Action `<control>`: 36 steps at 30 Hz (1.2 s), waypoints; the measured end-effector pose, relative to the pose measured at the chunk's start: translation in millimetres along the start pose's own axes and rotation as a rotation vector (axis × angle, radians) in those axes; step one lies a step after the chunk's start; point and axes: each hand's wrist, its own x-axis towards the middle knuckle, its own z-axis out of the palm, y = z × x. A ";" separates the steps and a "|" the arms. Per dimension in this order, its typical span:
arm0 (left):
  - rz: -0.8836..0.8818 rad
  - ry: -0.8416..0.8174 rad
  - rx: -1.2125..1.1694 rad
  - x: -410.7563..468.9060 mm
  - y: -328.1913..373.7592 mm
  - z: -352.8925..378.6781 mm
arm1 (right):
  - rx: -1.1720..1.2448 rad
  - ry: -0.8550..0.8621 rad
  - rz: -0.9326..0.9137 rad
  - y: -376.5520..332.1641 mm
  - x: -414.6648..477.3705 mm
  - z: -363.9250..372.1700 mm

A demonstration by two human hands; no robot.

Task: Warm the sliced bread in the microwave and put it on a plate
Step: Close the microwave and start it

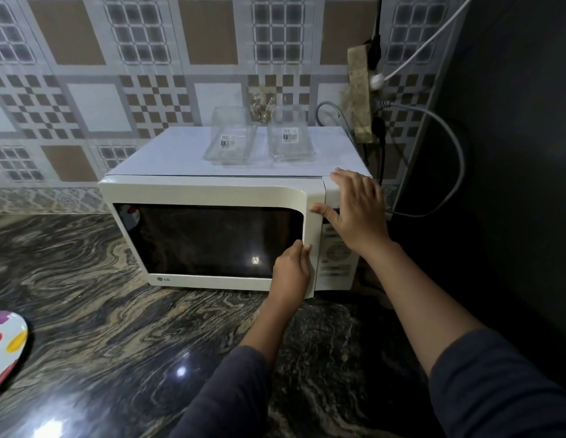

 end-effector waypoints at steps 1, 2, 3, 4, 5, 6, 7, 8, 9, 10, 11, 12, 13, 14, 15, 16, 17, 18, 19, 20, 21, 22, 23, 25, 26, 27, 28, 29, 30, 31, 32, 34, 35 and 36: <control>0.001 0.002 0.003 -0.7 0.8 0.0 | -0.001 0.004 0.000 0.3 -0.2 0.2; 0.001 0.002 0.007 -1.2 0.4 0.6 | 0.001 0.007 0.000 0.7 -0.1 0.5; -0.001 0.002 0.011 -0.9 -0.1 1.3 | 0.001 0.011 0.001 0.9 0.0 1.0; -0.003 0.004 0.017 -0.3 -0.4 2.1 | 0.000 0.018 0.002 0.8 0.3 1.6; -0.001 0.007 0.024 1.3 -0.2 2.9 | 0.000 0.026 0.009 0.2 0.8 2.4; 0.000 0.006 0.031 3.7 -0.1 4.0 | 0.006 0.032 0.020 -0.7 1.7 3.0; -0.001 -0.001 0.037 6.2 -0.2 5.0 | 0.014 0.035 0.033 -1.8 2.4 3.4; -0.002 -0.009 0.039 8.9 -0.7 5.6 | 0.019 0.037 0.043 -2.9 3.0 3.8; -0.003 -0.012 0.038 10.4 -1.6 6.1 | 0.017 0.042 0.044 -3.3 3.5 4.6; -0.003 -0.014 0.034 11.1 -2.6 6.5 | 0.012 0.052 0.039 -2.9 3.5 5.7; -0.002 -0.015 0.028 11.5 -3.1 6.2 | 0.006 0.059 0.034 -2.0 3.5 6.2; 0.002 -0.017 0.025 11.3 -3.8 5.7 | -0.003 0.062 0.031 -1.1 3.0 6.6; 0.009 -0.019 0.025 11.0 -3.9 4.8 | -0.011 0.062 0.027 -0.1 2.5 7.1; 0.015 -0.021 0.023 10.6 -4.0 4.3 | -0.015 0.059 0.023 0.6 1.7 7.7; 0.016 -0.025 0.018 10.4 -3.7 3.5 | -0.012 0.049 0.018 0.8 1.1 7.3; 0.010 -0.033 0.006 10.5 -3.4 2.9 | -0.002 0.035 0.014 1.2 0.7 6.3; 0.001 -0.042 -0.005 10.5 -3.4 2.3 | 0.011 0.018 0.006 2.5 -0.2 5.6; -0.004 -0.046 -0.014 10.2 -3.7 1.9 | 0.022 0.006 -0.008 4.2 -1.9 5.3; -0.006 -0.048 -0.019 9.6 -4.2 1.7 | 0.027 0.012 -0.027 6.2 -4.9 5.1; -0.002 -0.048 -0.025 9.2 -4.8 2.1 | 0.038 0.036 -0.034 8.7 -9.8 5.7; 0.001 -0.047 -0.030 9.4 -5.5 2.5 | 0.065 0.076 -0.011 11.6 -16.5 6.9; 0.001 -0.046 -0.037 9.8 -6.5 2.9 | 0.112 0.122 0.052 14.8 -25.0 9.6; -0.004 -0.049 -0.044 9.7 -6.6 2.7 | 0.177 0.164 0.138 17.4 -34.4 13.0; -0.013 -0.053 -0.057 9.6 -6.5 2.8 | 0.342 0.191 0.314 21.9 -52.1 23.1; -0.011 -0.051 -0.059 9.5 -7.4 3.6 | 0.420 0.159 0.391 24.8 -60.6 31.1; -0.009 -0.047 -0.058 9.3 -8.7 4.5 | 0.482 0.111 0.444 27.7 -68.4 39.6; -0.006 -0.044 -0.054 8.9 -9.8 5.1 | 0.529 0.065 0.471 30.1 -75.0 47.6; -0.003 -0.045 -0.050 8.6 -10.9 5.6 | 0.559 0.021 0.483 32.7 -81.4 56.1; -0.002 -0.046 -0.049 8.6 -11.5 5.9 | 0.574 -0.022 0.491 34.2 -87.0 63.7; -0.002 -0.047 -0.056 8.8 -11.8 6.0 | 0.581 -0.061 0.501 34.7 -92.1 70.0; -0.004 -0.049 -0.065 8.9 -12.4 6.4 | 0.590 -0.082 0.512 34.6 -96.6 75.5; -0.011 -0.053 -0.077 9.2 -13.4 7.6 | 0.636 -0.087 0.546 34.6 -103.0 84.6; -0.013 -0.053 -0.082 9.3 -14.1 8.1 | 0.663 -0.080 0.557 34.5 -104.7 87.3; -0.012 -0.050 -0.089 9.4 -14.8 8.7 | 0.682 -0.075 0.561 34.9 -106.1 89.1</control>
